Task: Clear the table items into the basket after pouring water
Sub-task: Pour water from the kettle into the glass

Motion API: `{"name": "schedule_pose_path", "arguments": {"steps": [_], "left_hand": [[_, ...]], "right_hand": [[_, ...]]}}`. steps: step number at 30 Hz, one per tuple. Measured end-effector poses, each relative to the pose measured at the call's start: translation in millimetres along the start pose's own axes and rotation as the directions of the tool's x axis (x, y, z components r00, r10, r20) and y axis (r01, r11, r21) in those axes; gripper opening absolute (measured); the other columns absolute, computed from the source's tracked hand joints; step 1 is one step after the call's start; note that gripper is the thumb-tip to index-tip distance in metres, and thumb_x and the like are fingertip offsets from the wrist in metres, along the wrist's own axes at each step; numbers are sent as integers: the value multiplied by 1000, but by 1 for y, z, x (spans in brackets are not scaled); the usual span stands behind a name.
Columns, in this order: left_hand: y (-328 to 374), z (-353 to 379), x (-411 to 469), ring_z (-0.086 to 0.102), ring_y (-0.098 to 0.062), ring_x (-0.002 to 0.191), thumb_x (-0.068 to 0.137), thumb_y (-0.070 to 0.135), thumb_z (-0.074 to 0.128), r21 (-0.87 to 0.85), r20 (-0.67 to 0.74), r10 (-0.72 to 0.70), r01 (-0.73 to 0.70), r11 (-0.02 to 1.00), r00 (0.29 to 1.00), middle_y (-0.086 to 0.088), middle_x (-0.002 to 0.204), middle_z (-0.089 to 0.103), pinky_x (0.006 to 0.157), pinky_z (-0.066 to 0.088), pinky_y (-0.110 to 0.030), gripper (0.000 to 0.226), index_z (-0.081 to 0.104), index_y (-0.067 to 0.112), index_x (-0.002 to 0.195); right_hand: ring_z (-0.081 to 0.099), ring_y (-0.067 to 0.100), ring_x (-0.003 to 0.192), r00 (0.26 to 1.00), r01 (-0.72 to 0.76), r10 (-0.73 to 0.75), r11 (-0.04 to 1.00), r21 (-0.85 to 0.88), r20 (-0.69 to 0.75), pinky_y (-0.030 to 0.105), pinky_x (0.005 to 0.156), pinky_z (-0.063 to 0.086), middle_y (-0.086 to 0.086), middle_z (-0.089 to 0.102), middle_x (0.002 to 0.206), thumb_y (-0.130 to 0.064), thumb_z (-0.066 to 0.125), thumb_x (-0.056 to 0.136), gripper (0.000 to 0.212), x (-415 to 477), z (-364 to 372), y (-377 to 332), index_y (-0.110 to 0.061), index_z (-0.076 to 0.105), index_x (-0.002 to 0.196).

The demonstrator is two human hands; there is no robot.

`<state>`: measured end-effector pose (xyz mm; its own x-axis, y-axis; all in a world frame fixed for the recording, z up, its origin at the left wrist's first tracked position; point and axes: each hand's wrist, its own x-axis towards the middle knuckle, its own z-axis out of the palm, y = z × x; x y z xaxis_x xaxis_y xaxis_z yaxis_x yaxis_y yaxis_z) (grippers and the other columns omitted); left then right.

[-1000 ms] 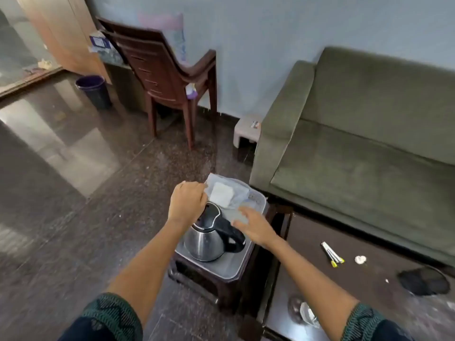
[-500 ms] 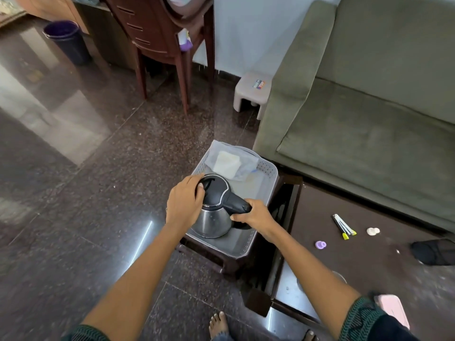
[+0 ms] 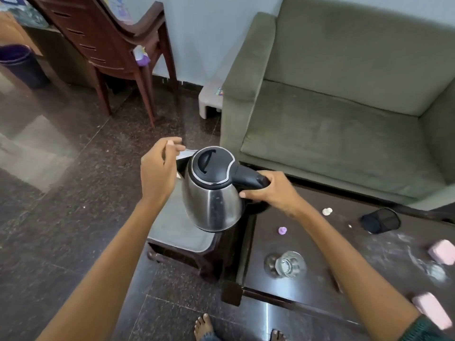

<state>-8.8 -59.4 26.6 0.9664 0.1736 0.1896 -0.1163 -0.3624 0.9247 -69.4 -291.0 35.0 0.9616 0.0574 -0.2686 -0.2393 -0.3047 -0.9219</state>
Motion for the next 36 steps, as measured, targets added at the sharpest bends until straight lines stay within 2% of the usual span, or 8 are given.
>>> {"name": "schedule_pose_path", "arguments": {"steps": [6,11,15,20,23,26,29,36], "left_hand": [[14,80,-61,63,-1,81,96,19,38,-14,182,-33,36,999,983,9,84,68,80,46,-16,26,62,27,92],[-18,153,-137,66,-15,89,89,6,51,72,415,-151,133,988,897,9,84,69,91,51,-36,24,64,21,101],[-48,195,-197,62,-13,99,86,4,52,224,539,-236,132,966,809,0,112,66,94,49,-37,32,63,16,114],[-90,228,-252,47,-19,126,84,16,63,417,681,-352,55,907,642,1,144,41,103,42,-39,62,38,21,141],[-106,244,-269,36,-20,135,78,18,71,444,712,-386,50,895,587,-3,150,28,112,32,-35,85,22,19,148],[-119,261,-283,28,-21,140,72,21,77,459,692,-405,69,886,597,-5,154,20,114,29,-37,102,11,18,150],[-129,271,-290,29,-23,140,70,25,80,476,664,-437,108,873,607,-4,155,18,111,32,-43,108,7,20,150],[-141,279,-295,43,-19,128,71,37,77,558,630,-427,4,830,649,7,146,31,96,47,-47,94,22,27,147]], "right_hand": [[51,13,63,996,-8,-3,993,-114,-94,27,53,42,8,57,65,-11,84,62,19,-71,-114,9,-16,65,66],[40,6,56,991,-55,11,944,-326,-135,22,49,33,-1,50,59,-19,86,60,29,-109,-188,58,-4,63,69],[39,12,58,992,-106,62,893,-438,-112,27,50,30,5,49,61,-22,86,59,38,-124,-217,110,2,58,70],[35,17,54,992,-125,118,791,-599,-52,26,50,22,-1,43,51,-29,85,59,41,-131,-223,176,-8,50,57],[39,22,55,994,-83,107,731,-678,-6,33,53,28,-1,44,49,-36,83,58,46,-132,-219,198,-13,43,51],[47,26,57,995,-69,101,691,-720,2,29,51,31,4,51,52,-42,80,57,44,-131,-213,217,-8,52,56],[46,27,57,996,-28,87,632,-775,35,29,54,32,-8,45,47,-46,77,57,44,-132,-202,230,-20,43,48],[48,29,60,998,-32,64,541,-840,4,28,57,32,-7,43,48,-49,74,59,46,-132,-195,243,-25,36,46]]}}
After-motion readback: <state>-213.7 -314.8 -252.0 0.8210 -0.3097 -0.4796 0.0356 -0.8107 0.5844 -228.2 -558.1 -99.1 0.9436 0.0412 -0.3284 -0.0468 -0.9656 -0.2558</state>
